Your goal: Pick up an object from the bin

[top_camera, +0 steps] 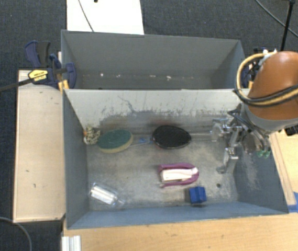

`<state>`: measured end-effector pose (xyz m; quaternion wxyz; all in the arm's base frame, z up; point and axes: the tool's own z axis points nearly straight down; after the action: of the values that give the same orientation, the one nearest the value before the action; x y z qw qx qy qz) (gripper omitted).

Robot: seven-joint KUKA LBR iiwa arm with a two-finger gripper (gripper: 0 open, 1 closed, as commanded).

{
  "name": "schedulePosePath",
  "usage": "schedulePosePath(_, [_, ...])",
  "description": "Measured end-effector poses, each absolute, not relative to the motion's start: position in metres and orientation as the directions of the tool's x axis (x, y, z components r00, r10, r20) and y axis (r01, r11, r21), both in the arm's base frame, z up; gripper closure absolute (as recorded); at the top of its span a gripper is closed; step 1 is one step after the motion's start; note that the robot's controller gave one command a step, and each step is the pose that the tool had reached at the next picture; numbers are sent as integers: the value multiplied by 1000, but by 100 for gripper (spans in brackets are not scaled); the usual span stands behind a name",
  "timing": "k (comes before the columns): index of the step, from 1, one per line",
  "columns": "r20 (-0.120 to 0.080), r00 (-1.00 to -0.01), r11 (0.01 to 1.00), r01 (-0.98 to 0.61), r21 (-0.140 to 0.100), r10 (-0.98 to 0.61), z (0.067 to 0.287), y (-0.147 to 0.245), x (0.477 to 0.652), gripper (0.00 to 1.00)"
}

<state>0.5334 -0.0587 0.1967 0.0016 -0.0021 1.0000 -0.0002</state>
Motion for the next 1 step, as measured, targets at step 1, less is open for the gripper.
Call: schedulePosePath(1, [5, -996, 996, -93, 3, -94, 73, 18, 521, 0])
